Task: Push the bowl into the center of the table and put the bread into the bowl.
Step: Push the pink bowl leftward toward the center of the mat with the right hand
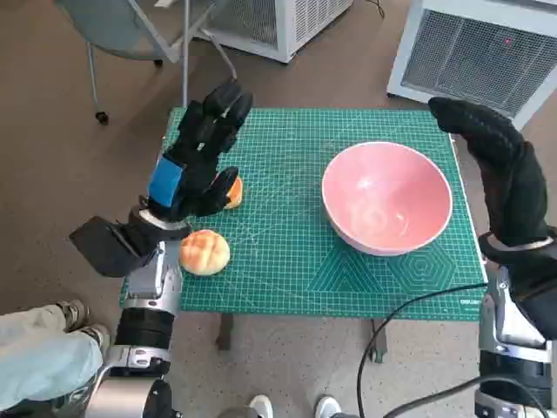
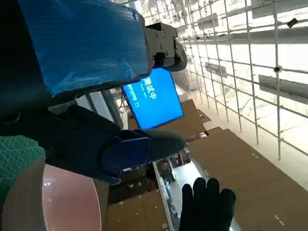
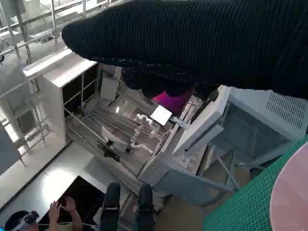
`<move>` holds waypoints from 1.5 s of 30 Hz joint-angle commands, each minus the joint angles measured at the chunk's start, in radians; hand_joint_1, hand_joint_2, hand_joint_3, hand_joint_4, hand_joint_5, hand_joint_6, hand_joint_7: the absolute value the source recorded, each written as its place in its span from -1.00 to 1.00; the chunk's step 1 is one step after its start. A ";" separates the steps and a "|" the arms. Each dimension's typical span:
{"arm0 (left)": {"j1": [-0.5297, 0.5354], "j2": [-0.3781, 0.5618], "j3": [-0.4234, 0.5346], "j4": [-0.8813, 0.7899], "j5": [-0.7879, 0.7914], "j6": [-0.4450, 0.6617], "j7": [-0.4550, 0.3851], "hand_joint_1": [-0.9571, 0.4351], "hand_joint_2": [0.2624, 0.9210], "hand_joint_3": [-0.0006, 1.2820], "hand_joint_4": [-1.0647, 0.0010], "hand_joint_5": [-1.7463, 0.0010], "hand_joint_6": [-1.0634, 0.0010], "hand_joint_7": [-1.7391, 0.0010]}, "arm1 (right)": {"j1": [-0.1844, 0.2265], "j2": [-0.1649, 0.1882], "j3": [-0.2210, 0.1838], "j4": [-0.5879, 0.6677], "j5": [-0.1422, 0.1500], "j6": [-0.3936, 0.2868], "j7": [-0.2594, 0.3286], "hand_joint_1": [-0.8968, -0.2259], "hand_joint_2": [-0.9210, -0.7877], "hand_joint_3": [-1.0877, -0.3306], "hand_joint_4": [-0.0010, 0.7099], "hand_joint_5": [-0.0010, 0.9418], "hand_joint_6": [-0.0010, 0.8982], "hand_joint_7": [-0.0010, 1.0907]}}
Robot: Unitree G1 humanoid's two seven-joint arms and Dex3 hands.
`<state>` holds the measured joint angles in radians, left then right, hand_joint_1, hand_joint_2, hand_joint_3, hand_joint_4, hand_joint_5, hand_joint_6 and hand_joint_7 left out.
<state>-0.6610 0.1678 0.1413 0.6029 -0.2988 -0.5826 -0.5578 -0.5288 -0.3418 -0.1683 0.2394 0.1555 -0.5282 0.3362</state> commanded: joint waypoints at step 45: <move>0.002 0.004 0.006 -0.019 0.001 -0.012 0.001 -0.64 1.00 -0.18 0.64 0.99 1.00 0.50 | 0.015 -0.012 -0.019 0.075 0.012 -0.033 0.018 -0.31 -1.00 -0.07 -0.86 -1.00 -1.00 -0.51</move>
<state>-0.6608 0.1678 0.1418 0.6003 -0.2990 -0.5841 -0.5579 -0.5284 -0.3421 -0.1742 0.2684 0.1570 -0.5571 0.3460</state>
